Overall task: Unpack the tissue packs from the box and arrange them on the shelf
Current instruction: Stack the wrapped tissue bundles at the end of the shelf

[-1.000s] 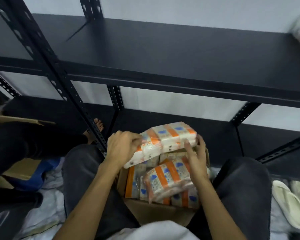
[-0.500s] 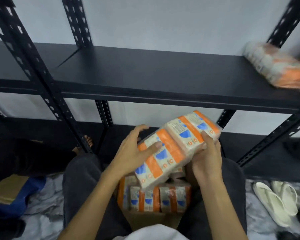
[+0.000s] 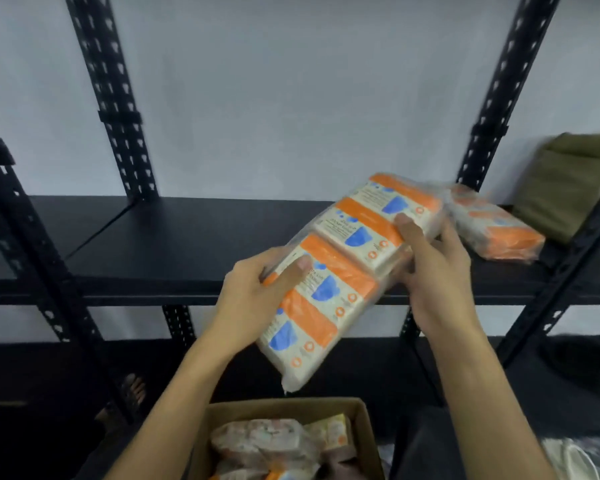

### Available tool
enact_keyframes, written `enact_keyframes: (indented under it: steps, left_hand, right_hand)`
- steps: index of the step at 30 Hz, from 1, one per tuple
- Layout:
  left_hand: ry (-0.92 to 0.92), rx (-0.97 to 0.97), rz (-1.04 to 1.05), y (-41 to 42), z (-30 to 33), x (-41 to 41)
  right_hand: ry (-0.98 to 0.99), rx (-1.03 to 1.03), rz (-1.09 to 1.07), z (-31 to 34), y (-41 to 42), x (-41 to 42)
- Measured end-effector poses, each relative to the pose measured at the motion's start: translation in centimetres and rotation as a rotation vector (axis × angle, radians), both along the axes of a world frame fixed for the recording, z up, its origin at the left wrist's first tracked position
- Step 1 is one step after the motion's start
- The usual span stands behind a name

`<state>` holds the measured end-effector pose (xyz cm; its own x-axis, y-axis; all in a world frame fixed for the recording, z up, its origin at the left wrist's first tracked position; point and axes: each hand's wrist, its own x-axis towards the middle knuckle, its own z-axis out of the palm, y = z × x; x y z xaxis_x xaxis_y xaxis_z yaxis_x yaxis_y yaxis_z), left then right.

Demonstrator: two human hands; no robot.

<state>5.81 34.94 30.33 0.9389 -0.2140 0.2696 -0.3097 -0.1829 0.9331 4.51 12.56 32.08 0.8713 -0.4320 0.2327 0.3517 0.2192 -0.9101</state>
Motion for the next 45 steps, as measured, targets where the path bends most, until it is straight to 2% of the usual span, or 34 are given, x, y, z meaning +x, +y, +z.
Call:
enact_keyframes:
  steps: [5,8,10,12,14,15,18,21,22,26,28,30,32,35,40,42,45]
  left_hand:
    - [0.013,0.228,0.179,-2.9,0.1,6.0]
    - [0.093,0.337,0.109,-4.6,-1.1,8.4]
    - [0.108,0.329,0.100,-5.3,-1.7,8.8]
    - [-0.027,0.369,0.223,-5.6,-2.3,8.4]
    - [-0.276,0.509,0.305,-5.8,-2.7,7.3]
    - [-0.344,0.594,0.270,-6.1,-2.6,6.5]
    - [-0.301,0.877,0.103,-7.0,-3.2,5.0]
    - [-0.325,0.905,0.132,-6.2,-3.4,5.9]
    - [-0.331,0.914,0.122,-5.7,-3.0,6.4]
    - [-0.301,1.039,0.011,-3.1,-0.8,9.7]
    - [-0.262,1.008,-0.063,-1.1,0.1,11.9]
    - [-0.220,0.892,-0.127,1.0,0.4,13.8]
    - [-0.238,0.838,-0.148,2.7,0.1,15.4]
    - [-0.252,0.818,-0.159,4.1,-0.3,17.5]
    - [-0.135,0.894,-0.117,3.8,0.7,18.3]
    - [-0.211,0.897,-0.014,1.5,1.5,16.5]
    - [-0.407,0.798,0.074,-3.5,1.1,11.7]
  right_hand:
    - [0.182,-0.120,-0.101,-1.5,-1.1,10.1]
    - [0.309,-0.284,-0.129,-3.3,-1.7,14.8]
    - [0.426,-0.425,-0.131,-3.6,-2.1,16.5]
    - [0.502,-0.512,-0.095,-3.4,-2.5,17.5]
    - [0.496,-0.625,-0.111,-2.9,-3.3,18.5]
    - [0.462,-0.684,-0.132,-2.4,-3.4,18.9]
    - [0.322,-0.821,-0.103,-1.1,-3.3,20.2]
    - [0.343,-1.006,0.106,-1.1,-3.0,20.9]
    - [0.366,-1.012,0.137,-1.4,-3.1,21.0]
    - [0.402,-0.962,-0.023,-2.4,-3.6,20.7]
    - [0.462,-0.992,-0.103,-2.8,-4.0,20.1]
    - [0.503,-1.031,-0.167,-3.0,-4.3,19.0]
    - [0.505,-1.089,-0.225,-3.1,-4.4,17.6]
    - [0.498,-1.184,-0.289,-3.3,-4.2,15.2]
    - [0.604,-1.462,-0.339,-1.7,-3.8,12.3]
    - [0.638,-1.501,-0.296,-0.4,-4.8,13.0]
    - [0.474,-1.399,-0.145,0.8,-6.5,15.1]
